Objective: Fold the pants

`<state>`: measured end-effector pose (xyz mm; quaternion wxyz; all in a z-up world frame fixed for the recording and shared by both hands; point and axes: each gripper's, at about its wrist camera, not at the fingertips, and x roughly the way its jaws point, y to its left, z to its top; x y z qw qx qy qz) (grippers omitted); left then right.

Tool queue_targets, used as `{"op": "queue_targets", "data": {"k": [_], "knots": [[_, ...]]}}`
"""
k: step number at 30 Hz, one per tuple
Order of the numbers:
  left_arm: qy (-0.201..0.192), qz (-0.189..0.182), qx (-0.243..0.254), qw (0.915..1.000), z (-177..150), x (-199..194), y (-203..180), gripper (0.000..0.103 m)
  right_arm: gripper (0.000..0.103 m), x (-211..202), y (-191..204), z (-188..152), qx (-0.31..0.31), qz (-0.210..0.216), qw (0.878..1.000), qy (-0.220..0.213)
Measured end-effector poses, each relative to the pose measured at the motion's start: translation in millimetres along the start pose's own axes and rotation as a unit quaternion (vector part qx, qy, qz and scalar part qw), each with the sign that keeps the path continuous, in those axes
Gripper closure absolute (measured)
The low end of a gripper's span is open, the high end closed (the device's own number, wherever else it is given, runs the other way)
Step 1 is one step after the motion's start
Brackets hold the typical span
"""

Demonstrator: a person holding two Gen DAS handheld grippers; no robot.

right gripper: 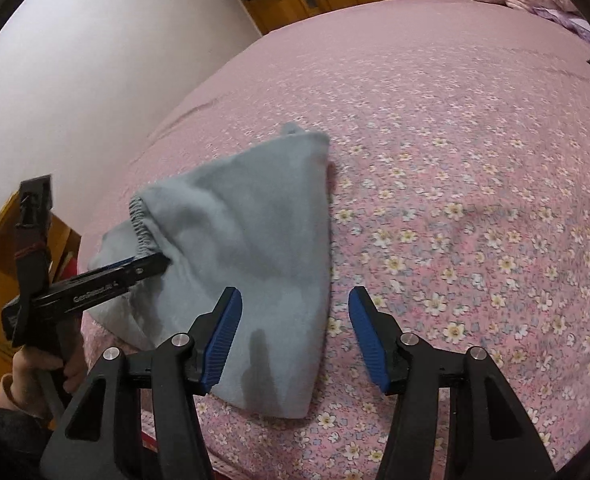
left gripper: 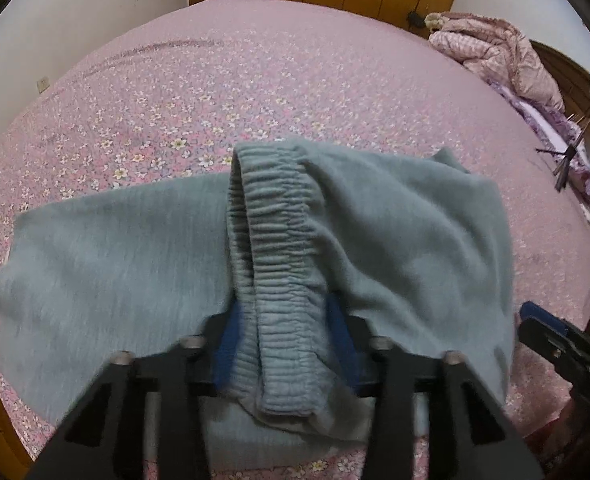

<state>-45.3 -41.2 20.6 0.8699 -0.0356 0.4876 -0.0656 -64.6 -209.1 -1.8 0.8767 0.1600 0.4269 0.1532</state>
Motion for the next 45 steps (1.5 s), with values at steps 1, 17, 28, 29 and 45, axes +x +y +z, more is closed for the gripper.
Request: {"op": "queue_targets", "data": {"k": [1, 17, 28, 29, 45], "knots": [[-0.004, -0.008, -0.001, 1.0, 0, -5, 0, 0.077, 0.045, -4, -2, -2, 0.003, 0.0, 1.0, -0.003], [-0.092, -0.079, 0.005, 0.9927, 10, -111, 9, 0.085, 0.045, -21, -6, -7, -0.004, -0.039, 0.999, -0.009], [-0.105, -0.02, -0.043, 0.9933, 16, -150, 80, 0.085, 0.045, -8, 15, -7, -0.041, -0.05, 0.998, 0.005], [-0.102, -0.015, -0.047, 0.9936, 16, -149, 88, 0.085, 0.045, -7, 17, -7, -0.044, -0.05, 0.998, 0.007], [-0.006, 0.059, -0.112, 0.9919, -9, -68, 184, 0.074, 0.045, 28, 54, -3, -0.132, -0.071, 0.987, 0.055]]}}
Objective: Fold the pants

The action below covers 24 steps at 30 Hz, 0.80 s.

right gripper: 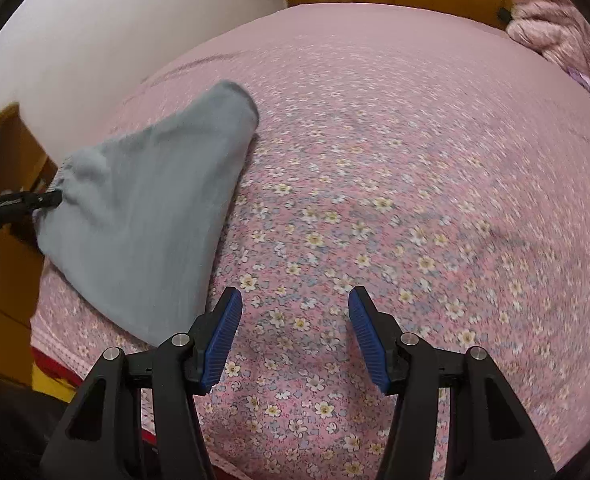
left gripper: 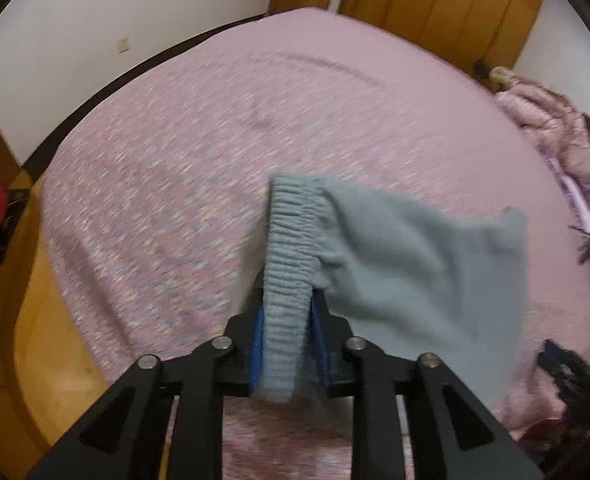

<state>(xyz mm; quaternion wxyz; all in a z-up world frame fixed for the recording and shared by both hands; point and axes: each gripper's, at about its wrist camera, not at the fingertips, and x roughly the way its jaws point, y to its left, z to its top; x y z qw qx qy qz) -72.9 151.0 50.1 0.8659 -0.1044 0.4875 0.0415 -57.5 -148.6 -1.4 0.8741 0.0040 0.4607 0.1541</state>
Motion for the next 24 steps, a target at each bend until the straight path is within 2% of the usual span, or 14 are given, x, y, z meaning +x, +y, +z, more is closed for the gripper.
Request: {"op": "queue_targets", "data": {"k": [1, 4, 7, 11, 14, 16, 19, 21, 24], "knots": [[0.001, 0.009, 0.001, 1.0, -2, 1, 3, 0.067, 0.045, 2, 2, 1, -0.009, -0.002, 1.0, 0.0], [-0.007, 0.023, 0.009, 0.9997, -7, -7, 6, 0.058, 0.045, 2, 14, 14, -0.034, -0.006, 0.999, -0.009], [-0.021, 0.022, 0.008, 0.9995, -11, -27, 5, 0.057, 0.045, 2, 28, 40, -0.044, 0.013, 0.999, -0.026], [-0.065, 0.031, 0.032, 0.9969, -9, -61, -16, 0.057, 0.045, 8, 41, 72, -0.039, 0.044, 0.997, -0.042], [-0.095, 0.001, 0.043, 0.9946, -1, -73, -30, 0.057, 0.048, 20, 53, 91, -0.046, 0.068, 0.996, -0.044], [-0.096, -0.016, 0.049, 0.9941, 10, -64, -40, 0.061, 0.058, 27, 60, 104, -0.048, 0.074, 0.995, -0.037], [-0.072, -0.021, 0.055, 0.9957, 23, -34, -52, 0.078, 0.062, 45, 66, 119, -0.042, 0.076, 0.996, -0.026], [-0.057, -0.024, 0.054, 0.9966, 31, -12, -52, 0.078, 0.062, 60, 67, 126, -0.038, 0.069, 0.997, -0.021], [-0.028, 0.019, 0.059, 0.9977, 42, 25, -47, 0.08, 0.063, 92, 66, 136, -0.043, 0.044, 0.998, -0.003]]}}
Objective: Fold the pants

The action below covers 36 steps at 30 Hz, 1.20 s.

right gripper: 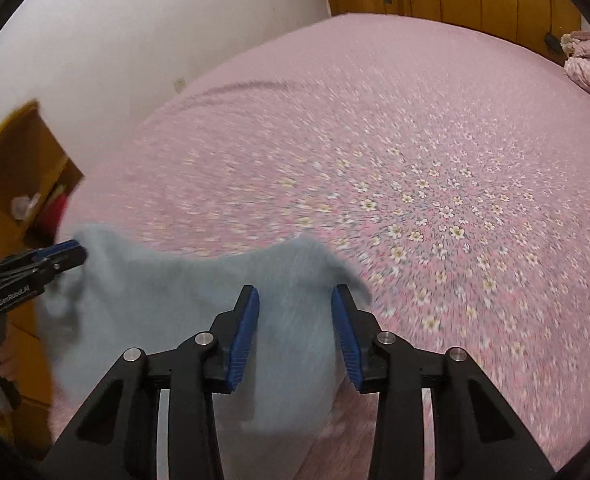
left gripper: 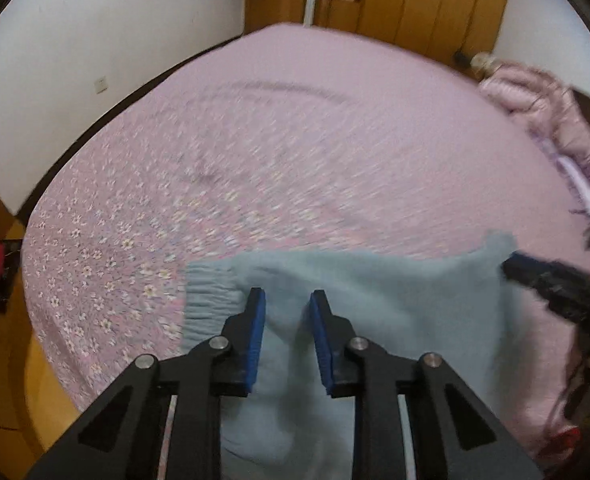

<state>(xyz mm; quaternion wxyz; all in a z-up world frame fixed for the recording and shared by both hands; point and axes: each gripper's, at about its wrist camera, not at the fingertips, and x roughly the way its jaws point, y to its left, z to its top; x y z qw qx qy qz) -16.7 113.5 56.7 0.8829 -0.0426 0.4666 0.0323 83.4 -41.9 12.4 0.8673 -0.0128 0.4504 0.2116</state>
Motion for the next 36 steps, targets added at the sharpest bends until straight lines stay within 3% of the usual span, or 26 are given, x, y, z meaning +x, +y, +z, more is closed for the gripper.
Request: {"op": "queue_targets", "data": {"k": [2, 4, 7, 13, 17, 22, 26, 28, 29, 36], "knots": [[0.02, 0.015, 0.001, 0.9997, -3, 20, 11, 0.081, 0.063, 12, -6, 2, -0.012, -0.013, 1.0, -0.006], [0.017, -0.019, -0.014, 0.9996, -7, 25, 21, 0.081, 0.057, 22, -8, 4, -0.016, -0.018, 1.0, -0.014], [0.016, -0.039, -0.027, 0.9988, -9, 19, 30, 0.082, 0.056, 25, -16, 6, 0.02, 0.005, 1.0, -0.018], [-0.017, -0.04, -0.062, 0.9971, -24, -29, 40, 0.084, 0.056, -11, -9, 1, 0.054, 0.002, 0.998, -0.029], [-0.034, -0.046, -0.052, 0.997, -44, -61, 29, 0.085, 0.056, -42, 6, -19, 0.044, 0.008, 0.998, -0.031], [-0.012, -0.036, -0.034, 0.9987, -63, -60, 13, 0.084, 0.056, -51, 20, -44, 0.031, 0.023, 0.999, -0.003], [0.014, -0.041, -0.067, 0.9968, -75, -43, 26, 0.085, 0.056, -35, 30, -56, 0.016, 0.004, 0.999, 0.034], [0.007, -0.043, -0.066, 0.9968, -76, -44, 26, 0.084, 0.039, -26, 29, -62, 0.025, -0.002, 0.998, 0.059], [0.006, -0.04, -0.062, 0.9972, -76, -47, 23, 0.084, 0.036, -19, 27, -66, 0.039, 0.004, 0.996, 0.077], [-0.003, -0.034, -0.057, 0.9978, -78, -48, 18, 0.084, 0.023, -16, 30, -76, 0.048, 0.022, 0.997, 0.052]]}}
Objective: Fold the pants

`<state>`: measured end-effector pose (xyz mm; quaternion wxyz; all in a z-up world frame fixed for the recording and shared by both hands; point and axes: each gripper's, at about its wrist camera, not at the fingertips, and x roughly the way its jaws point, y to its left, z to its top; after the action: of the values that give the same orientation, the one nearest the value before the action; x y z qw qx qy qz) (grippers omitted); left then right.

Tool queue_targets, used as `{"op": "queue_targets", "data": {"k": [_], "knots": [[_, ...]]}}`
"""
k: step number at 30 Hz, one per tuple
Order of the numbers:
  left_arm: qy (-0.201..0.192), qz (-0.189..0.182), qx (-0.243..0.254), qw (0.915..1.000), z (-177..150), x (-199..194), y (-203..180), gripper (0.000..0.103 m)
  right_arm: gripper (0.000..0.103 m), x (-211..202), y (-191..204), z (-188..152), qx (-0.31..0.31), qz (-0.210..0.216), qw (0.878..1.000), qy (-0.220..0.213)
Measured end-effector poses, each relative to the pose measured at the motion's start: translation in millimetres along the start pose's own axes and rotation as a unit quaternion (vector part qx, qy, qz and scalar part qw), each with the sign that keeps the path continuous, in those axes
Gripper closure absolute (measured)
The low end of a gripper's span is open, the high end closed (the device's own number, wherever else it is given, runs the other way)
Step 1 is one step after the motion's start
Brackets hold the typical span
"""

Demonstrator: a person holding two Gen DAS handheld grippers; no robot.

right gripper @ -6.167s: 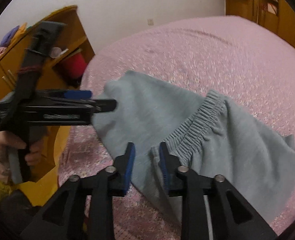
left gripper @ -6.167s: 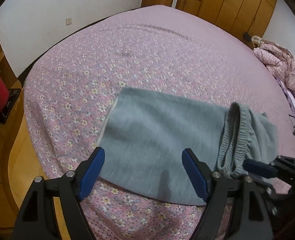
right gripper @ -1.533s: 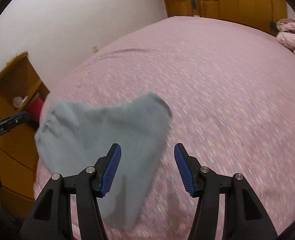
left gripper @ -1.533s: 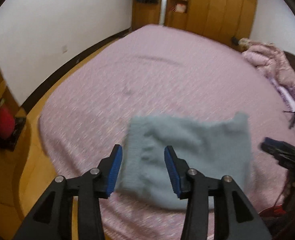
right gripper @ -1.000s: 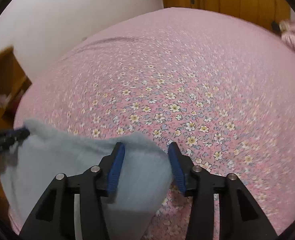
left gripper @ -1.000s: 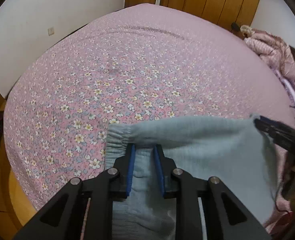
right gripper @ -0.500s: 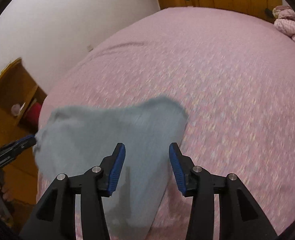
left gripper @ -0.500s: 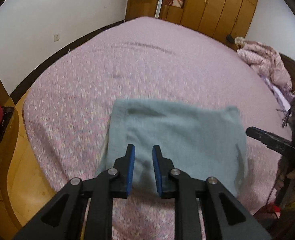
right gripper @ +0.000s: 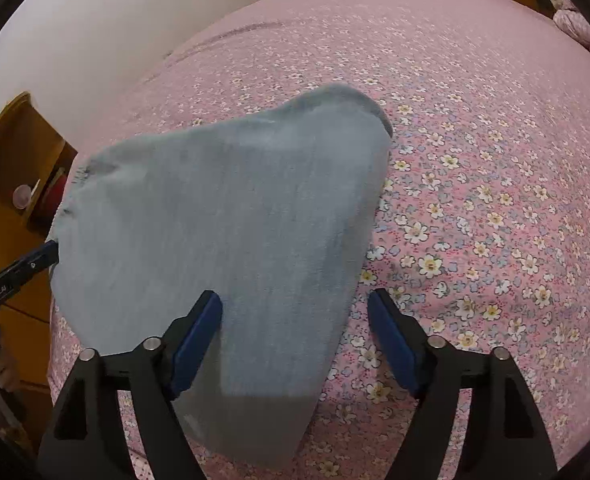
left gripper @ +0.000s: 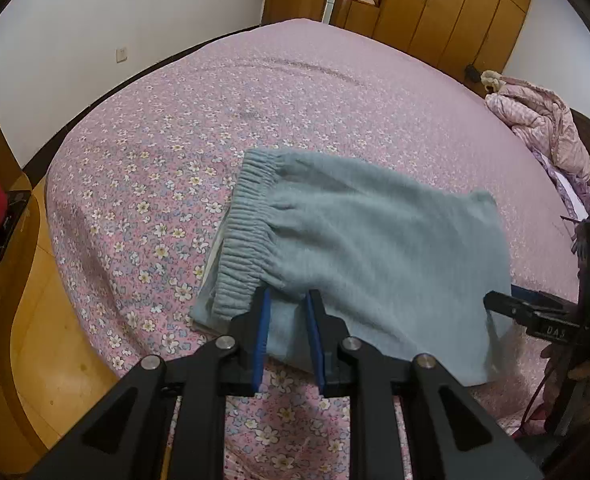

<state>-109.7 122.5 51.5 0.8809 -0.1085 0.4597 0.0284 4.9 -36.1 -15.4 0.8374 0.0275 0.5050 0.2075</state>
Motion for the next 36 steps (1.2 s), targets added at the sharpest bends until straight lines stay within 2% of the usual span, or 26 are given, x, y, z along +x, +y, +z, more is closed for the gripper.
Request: {"op": "queue_targets", "data": {"k": [2, 4, 7, 9, 11, 15, 17, 18, 19, 21, 25, 28, 32, 33, 36], "knots": [[0.001, 0.001, 0.001, 1.0, 0, -1, 2, 0.084, 0.02, 0, 1, -5, 0.006, 0.008, 1.0, -0.007], [0.003, 0.004, -0.002, 1.0, 1, 0, 2, 0.084, 0.012, 1, -4, -6, 0.022, 0.031, 0.999, -0.014], [0.006, 0.008, -0.007, 0.9999, 3, 1, 2, 0.083, 0.007, -1, -21, -7, 0.063, 0.083, 0.994, -0.033], [0.007, 0.01, -0.006, 0.9999, 3, 1, 2, 0.083, 0.007, -4, -24, -8, 0.07, 0.094, 0.992, -0.037], [0.01, 0.01, -0.009, 0.9999, 4, -1, 2, 0.082, 0.007, -6, -23, -8, 0.062, 0.094, 0.993, -0.033], [0.021, 0.017, -0.02, 0.9995, 8, -9, -2, 0.075, 0.011, -16, -31, 2, 0.054, 0.09, 0.994, 0.007], [0.015, 0.019, -0.016, 0.9996, 9, -17, -7, 0.066, 0.011, -26, -39, 3, 0.072, 0.08, 0.994, 0.011], [0.01, 0.025, -0.011, 0.9996, 10, -20, -10, 0.056, 0.011, -30, -44, 3, 0.077, 0.078, 0.994, 0.009], [0.004, 0.035, -0.003, 0.9994, 11, -24, -13, 0.05, 0.011, -37, -49, 1, 0.085, 0.077, 0.993, 0.004], [-0.005, 0.045, 0.012, 0.9989, 12, -29, -19, 0.049, 0.011, -45, -53, -5, 0.093, 0.074, 0.993, 0.001], [-0.005, 0.037, 0.011, 0.9992, 15, -24, -19, 0.048, 0.011, -44, -59, -20, 0.109, 0.087, 0.99, 0.019], [0.001, 0.059, 0.006, 0.9982, 15, -7, -15, 0.048, 0.011, -27, -61, -30, 0.133, 0.11, 0.984, 0.042], [0.024, 0.086, 0.006, 0.996, 9, 21, -5, 0.046, 0.006, -26, -65, -30, 0.136, 0.118, 0.983, 0.033], [0.025, 0.087, 0.007, 0.9959, 6, 24, -3, 0.042, 0.0, -28, -69, -32, 0.14, 0.131, 0.981, 0.028], [0.021, 0.065, -0.017, 0.9975, 1, 28, 8, 0.038, 0.0, -24, -65, -33, 0.146, 0.14, 0.979, 0.022]]}}
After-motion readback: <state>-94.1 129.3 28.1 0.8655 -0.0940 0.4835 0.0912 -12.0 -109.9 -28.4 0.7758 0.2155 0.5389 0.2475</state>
